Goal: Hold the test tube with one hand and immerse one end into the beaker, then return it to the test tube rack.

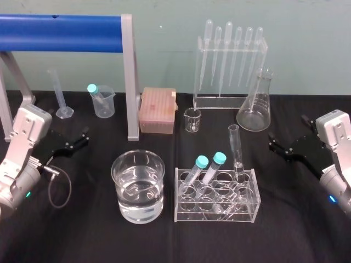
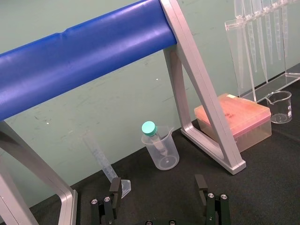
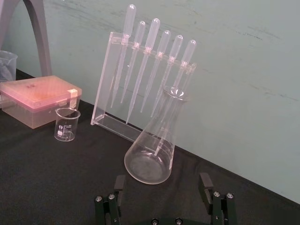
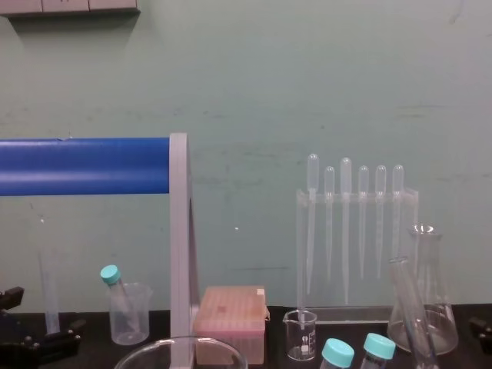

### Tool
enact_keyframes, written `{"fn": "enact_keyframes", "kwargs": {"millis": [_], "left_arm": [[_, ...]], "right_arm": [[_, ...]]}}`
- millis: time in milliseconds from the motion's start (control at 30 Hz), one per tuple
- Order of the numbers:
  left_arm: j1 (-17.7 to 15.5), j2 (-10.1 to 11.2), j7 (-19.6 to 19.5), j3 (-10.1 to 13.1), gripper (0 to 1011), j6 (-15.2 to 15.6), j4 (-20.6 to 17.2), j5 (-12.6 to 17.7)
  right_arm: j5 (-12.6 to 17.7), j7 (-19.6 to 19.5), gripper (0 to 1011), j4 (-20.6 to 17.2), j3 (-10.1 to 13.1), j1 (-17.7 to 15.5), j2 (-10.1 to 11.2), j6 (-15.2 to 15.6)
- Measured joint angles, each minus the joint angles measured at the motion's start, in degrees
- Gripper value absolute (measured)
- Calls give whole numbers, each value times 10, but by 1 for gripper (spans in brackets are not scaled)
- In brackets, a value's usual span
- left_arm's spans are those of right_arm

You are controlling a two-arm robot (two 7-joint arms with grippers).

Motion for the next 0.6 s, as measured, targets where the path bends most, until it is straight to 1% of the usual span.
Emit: {"fn": "enact_keyframes", "kwargs": {"millis": [600], "left_arm": [[0,0,0,0,1000,0,0,0]], "right_arm": [[0,0,1003,0,0,0,0,0]]}}
